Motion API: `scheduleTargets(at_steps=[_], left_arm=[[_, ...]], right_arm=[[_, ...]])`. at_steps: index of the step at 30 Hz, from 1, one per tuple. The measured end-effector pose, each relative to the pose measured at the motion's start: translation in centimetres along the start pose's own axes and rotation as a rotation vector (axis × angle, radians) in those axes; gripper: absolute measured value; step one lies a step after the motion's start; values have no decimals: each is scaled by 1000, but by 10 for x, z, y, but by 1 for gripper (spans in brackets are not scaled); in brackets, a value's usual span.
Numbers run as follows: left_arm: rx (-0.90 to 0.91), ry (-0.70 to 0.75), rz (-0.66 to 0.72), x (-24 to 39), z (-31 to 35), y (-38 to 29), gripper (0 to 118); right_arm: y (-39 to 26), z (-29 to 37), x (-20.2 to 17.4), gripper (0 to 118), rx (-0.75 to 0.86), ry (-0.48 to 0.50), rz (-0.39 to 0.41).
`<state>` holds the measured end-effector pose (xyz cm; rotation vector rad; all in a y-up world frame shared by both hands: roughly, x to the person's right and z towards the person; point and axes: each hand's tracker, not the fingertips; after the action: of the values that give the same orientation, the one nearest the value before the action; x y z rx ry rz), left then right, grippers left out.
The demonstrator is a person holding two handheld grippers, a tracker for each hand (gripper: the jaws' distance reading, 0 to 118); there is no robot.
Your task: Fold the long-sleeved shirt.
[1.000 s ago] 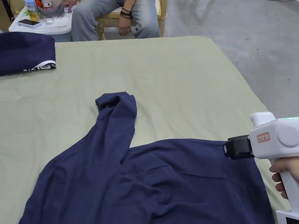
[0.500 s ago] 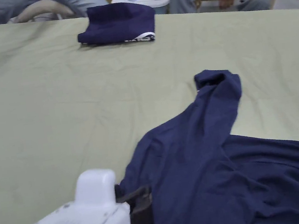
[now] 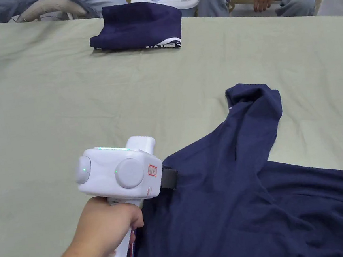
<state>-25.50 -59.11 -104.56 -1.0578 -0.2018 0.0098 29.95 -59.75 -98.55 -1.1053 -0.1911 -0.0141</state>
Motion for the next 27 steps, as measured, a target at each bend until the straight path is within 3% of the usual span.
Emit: scheduleTargets(at_steps=[1, 2, 3, 4, 6, 9, 12, 27], left_arm=[[-20, 13, 11, -1, 0, 2, 53], [-16, 37, 3, -1, 2, 3, 38], [-14, 43, 0, 8, 10, -1, 5], [-4, 40, 3, 11, 16, -3, 1], [17, 42, 6, 15, 28, -4, 1], [43, -66, 96, 13, 54, -2, 1], [124, -41, 80, 17, 108, 10, 1], [645, -73, 41, 42, 483, 70, 1]], right_arm=[[0, 0, -1, 4, -2, 0, 1], [1, 1, -3, 4, -3, -6, 10], [2, 3, -6, 4, 1, -18, 18], [3, 6, -6, 4, 11, -32, 25], [5, 20, -8, 4, 42, -52, 38], [10, 59, -1, 4, 69, -24, 20], [18, 116, 0, 4, 168, 0, 13], [35, 513, 44, 4, 776, 67, -36]])
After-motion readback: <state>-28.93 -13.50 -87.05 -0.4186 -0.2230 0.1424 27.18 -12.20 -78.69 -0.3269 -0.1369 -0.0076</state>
